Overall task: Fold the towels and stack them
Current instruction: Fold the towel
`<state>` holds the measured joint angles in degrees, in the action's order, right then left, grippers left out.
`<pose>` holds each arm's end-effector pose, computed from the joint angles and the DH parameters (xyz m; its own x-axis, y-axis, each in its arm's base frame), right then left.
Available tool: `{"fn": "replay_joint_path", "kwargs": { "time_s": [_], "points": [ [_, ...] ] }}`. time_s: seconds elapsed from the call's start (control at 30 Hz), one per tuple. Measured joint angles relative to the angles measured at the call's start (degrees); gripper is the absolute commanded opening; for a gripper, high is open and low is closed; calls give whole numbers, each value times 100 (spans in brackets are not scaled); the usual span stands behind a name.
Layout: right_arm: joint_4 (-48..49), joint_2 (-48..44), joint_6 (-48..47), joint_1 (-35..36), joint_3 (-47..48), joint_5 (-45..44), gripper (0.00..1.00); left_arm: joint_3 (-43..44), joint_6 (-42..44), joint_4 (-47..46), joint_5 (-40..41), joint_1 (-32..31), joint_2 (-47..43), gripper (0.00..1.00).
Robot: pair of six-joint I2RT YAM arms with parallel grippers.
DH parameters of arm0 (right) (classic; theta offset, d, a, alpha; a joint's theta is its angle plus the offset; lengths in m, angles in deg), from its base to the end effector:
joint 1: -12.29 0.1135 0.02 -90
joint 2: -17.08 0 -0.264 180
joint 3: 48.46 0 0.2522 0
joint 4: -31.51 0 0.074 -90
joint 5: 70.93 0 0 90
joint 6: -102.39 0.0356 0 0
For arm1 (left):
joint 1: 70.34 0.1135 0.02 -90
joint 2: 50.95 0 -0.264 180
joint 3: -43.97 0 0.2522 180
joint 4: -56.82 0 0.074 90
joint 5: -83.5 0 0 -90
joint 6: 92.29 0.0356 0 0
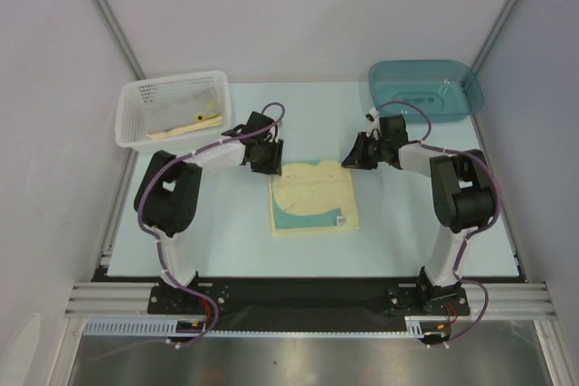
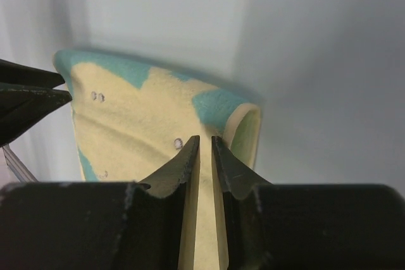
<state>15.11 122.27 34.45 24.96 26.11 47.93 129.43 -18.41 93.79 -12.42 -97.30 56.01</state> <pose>0.3649 0.0997 0.1629 -0.8542 0.1451 -0.4992 -0.2075 0.7853 0.5833 0.3450 -0.1796 0.1803 -0.8684 0.1319 -0.4780 0.2685 0.9355 -0.2297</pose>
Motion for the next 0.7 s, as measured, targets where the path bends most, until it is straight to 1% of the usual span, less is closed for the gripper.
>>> {"fn": "replay_joint_path", "kwargs": {
  "time_s": [0.17, 0.43, 0.7],
  "points": [
    [264, 575, 46, -37, 70, 157, 18, 120, 33, 4, -15, 216, 380, 44],
    [380, 638, 129, -50, 201, 66, 22, 610, 76, 105, -46, 306, 750, 45],
    [404, 817, 212, -79, 393, -162, 21, 831, 76, 146, -136, 398, 909, 45]
  ]
}}
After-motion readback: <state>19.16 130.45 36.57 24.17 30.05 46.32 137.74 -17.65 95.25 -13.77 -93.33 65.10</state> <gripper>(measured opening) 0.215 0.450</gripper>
